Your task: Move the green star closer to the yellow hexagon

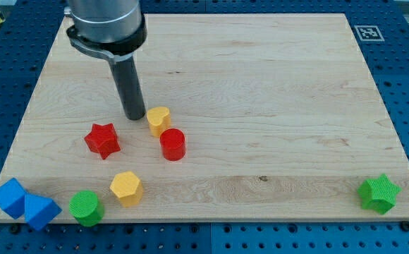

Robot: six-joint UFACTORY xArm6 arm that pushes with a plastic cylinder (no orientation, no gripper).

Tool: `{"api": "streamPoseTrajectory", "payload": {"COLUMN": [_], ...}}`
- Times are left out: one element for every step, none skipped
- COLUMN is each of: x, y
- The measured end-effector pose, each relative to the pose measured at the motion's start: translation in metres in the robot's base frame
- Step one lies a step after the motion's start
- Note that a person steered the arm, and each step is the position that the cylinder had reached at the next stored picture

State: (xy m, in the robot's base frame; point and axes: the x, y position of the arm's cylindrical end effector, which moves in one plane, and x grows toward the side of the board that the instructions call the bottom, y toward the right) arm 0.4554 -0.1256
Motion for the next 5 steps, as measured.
{"api": "streamPoseTrajectory", "payload": {"x": [0.010,0.039,0.068,0.086,0.092], "y": [-0.035,-0.053,-0.052,-0.047,-0.045]}}
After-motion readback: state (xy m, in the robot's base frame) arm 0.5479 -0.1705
